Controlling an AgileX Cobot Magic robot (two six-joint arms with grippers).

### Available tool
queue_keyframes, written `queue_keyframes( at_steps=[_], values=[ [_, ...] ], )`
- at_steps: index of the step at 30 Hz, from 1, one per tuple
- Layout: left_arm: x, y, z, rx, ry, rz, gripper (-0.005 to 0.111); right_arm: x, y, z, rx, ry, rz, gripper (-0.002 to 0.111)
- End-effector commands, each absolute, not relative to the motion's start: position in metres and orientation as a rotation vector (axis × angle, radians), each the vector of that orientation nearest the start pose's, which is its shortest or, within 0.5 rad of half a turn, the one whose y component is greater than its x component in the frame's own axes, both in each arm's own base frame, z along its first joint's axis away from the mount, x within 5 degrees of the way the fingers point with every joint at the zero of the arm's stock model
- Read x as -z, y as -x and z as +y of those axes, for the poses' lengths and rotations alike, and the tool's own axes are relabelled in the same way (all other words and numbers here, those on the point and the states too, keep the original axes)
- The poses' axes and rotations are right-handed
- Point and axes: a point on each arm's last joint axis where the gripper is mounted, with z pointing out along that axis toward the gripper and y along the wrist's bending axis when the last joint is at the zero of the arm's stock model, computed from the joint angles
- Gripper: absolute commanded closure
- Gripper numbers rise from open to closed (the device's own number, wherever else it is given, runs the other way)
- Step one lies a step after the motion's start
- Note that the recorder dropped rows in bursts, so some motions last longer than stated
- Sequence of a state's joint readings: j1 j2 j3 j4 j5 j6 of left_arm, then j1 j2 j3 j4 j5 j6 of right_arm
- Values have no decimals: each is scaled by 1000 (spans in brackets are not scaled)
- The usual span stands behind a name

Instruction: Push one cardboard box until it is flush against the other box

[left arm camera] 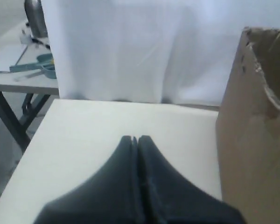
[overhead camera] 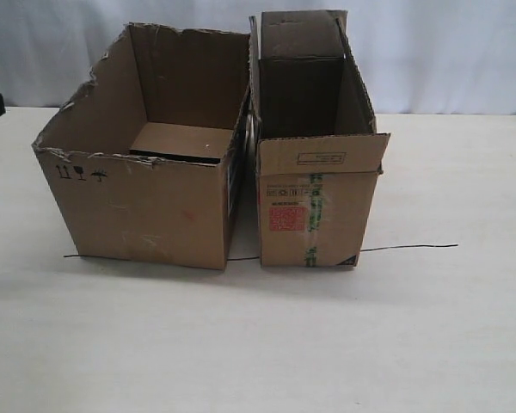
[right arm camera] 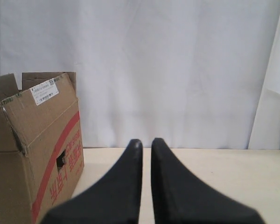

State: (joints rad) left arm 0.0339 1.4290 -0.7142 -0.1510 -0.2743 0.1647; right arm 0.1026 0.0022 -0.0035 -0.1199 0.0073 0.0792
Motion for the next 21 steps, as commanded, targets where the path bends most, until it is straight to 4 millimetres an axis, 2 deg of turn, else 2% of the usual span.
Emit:
queue_keyframes(
  at_steps=[1, 5, 8, 11, 15, 18, 21],
  values=[
    [-246, -339, 38, -93, 48, 2200, 107, -212, -56, 5, -38, 105, 1490, 103],
    [-239, -362, 58, -73, 11, 2441, 107, -212, -56, 5, -38, 105, 1490, 103],
    [-233, -370, 71, 112, -4, 2477, 107, -212, -56, 5, -38, 105, 1490, 103],
    [-229, -372, 87, 409, 43, 2374, 107, -212, -56, 5, -38, 105, 1490, 103],
    [-225, -368, 104, 886, -27, 2113, 107, -212, -56, 5, -38, 105, 1490, 103],
    [-208, -365, 114, 1077, -45, 2016, 107, -212, -56, 5, -38, 105, 1490, 103],
    [-176, -369, 117, 1114, -26, 2069, 107, -212, -56, 5, -38, 105, 1490, 103]
  ],
)
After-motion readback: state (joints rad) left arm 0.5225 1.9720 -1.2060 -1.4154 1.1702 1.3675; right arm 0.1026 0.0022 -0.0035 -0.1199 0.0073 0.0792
